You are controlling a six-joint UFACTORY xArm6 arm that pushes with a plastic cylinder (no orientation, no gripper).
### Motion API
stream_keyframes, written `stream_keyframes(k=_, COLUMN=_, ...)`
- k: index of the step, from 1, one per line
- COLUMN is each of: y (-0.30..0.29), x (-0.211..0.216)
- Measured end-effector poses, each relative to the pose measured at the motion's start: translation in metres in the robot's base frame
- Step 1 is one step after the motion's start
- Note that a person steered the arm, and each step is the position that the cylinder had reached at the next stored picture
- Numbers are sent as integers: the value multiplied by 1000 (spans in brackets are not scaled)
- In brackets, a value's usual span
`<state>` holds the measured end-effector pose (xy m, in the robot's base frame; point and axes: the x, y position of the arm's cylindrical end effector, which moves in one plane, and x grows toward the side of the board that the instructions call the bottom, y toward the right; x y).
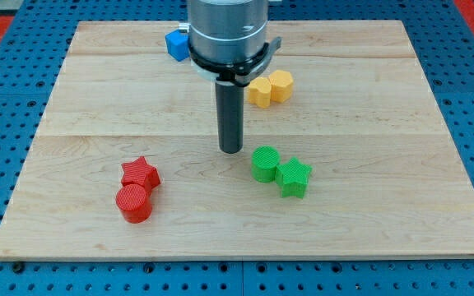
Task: Nudge green star right a bit
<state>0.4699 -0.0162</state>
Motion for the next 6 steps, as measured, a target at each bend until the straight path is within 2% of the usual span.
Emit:
stream_keyframes(k=1, y=61, x=27)
stream_keyframes(k=2, y=109, x=34)
stream_keyframes(k=3, y=67, x=32)
stream_keyframes(k=4, y=55, x=55)
stream_keyframes(k=5, y=84, x=92)
stream_keyframes(k=6, y=113, x=77)
